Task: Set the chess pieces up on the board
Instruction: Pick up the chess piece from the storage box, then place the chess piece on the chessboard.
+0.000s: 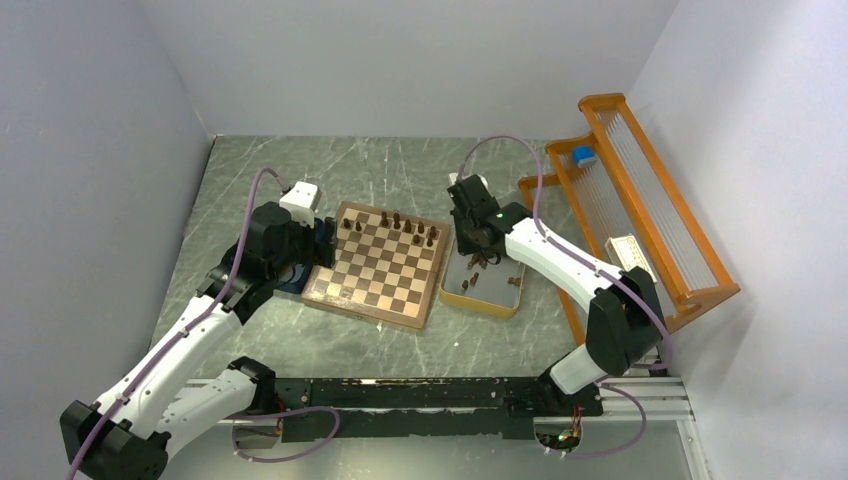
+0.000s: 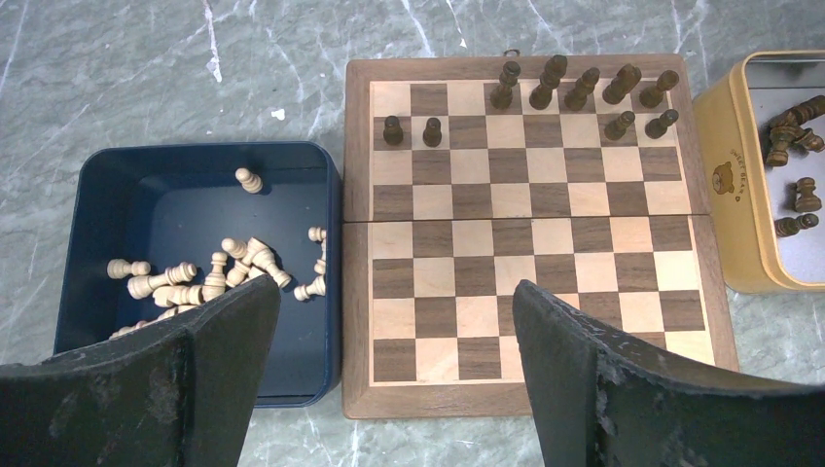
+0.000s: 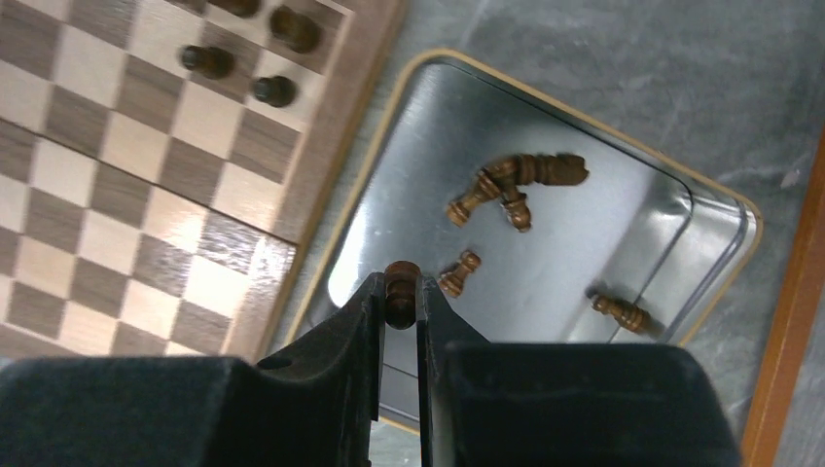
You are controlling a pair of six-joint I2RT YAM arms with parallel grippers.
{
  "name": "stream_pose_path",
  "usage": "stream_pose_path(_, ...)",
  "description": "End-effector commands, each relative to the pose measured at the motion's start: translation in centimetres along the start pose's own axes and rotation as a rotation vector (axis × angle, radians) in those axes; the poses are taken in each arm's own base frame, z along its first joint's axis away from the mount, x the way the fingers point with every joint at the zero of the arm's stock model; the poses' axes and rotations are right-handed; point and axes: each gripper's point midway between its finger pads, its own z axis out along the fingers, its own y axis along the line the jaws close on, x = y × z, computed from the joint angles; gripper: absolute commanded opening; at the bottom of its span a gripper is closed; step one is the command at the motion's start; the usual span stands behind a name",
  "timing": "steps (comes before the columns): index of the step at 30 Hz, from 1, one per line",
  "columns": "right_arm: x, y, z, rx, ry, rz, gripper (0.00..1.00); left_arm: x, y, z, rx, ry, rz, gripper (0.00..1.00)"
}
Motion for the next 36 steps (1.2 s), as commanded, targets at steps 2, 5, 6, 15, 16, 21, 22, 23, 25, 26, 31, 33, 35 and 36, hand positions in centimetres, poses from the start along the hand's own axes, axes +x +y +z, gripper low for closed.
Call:
stream_pose_path(2, -1.6, 2.1, -0.5, -0.023, -0.022, -0.034, 0.11, -0.9, -0.3, -0.1, 0.016, -0.04, 0.005, 0.93)
stream_pose_path(5, -2.4, 3.7, -0.2, -0.036, -0.03, -0.062, 0.11, -0.8, -0.2, -0.1, 0.013, -0.037, 0.005, 0.93)
stream_pose_path(6, -2.9, 4.3, -0.2, -0.043, -0.04, -0.071, 0.11, -0.9, -0.2, -0.1, 0.011, -0.039, 0.005, 0.93)
stream_pose_path(15, -5.0, 9.9, 1.7, -0.075, -0.051, -0.175, 0.13, -1.6, 1.1, -1.1, -0.054, -0.062, -0.004, 0.93)
stream_pose_path(16, -5.1, 10.4, 1.9, -0.075, -0.051, -0.184, 0.13, -1.7, 1.3, -1.3, -0.068, -0.069, -0.006, 0.93)
stream_pose_path(21, -5.6, 12.3, 3.5, -0.077, -0.05, -0.226, 0.13, -2.4, 2.0, -2.0, -0.097, -0.107, -0.018, 0.93)
stream_pose_path(22, -5.6, 12.5, 3.8, -0.075, -0.047, -0.233, 0.13, -2.5, 2.0, -2.1, -0.101, -0.113, -0.02, 0.93)
stream_pose_path(23, -5.6, 12.7, 4.2, -0.072, -0.041, -0.24, 0.13, -2.4, 2.1, -2.2, -0.102, -0.113, -0.019, 0.93)
stream_pose_path(25, -5.7, 13.2, 4.9, -0.068, -0.036, -0.252, 0.13, -2.5, 2.2, -2.2, -0.107, -0.113, -0.02, 0.93)
stream_pose_path(26, -5.6, 13.4, 5.2, -0.065, -0.035, -0.256, 0.13, -2.5, 2.2, -2.1, -0.108, -0.111, -0.019, 0.93)
stream_pose_path(31, -5.8, 13.6, 6.5, -0.04, -0.035, -0.266, 0.14, -2.4, 2.2, -2.1, -0.108, -0.11, -0.018, 0.92)
stream_pose_path(33, -5.8, 13.6, 7.0, -0.034, -0.033, -0.267, 0.14, -2.5, 2.2, -2.1, -0.109, -0.109, -0.017, 0.92)
stream_pose_path(35, -5.7, 13.8, 7.4, -0.035, -0.031, -0.272, 0.15, -2.3, 2.2, -2.0, -0.11, -0.104, -0.016, 0.92)
stream_pose_path(36, -5.6, 13.8, 7.6, -0.033, -0.029, -0.274, 0.15, -2.3, 2.2, -2.0, -0.109, -0.103, -0.016, 0.92)
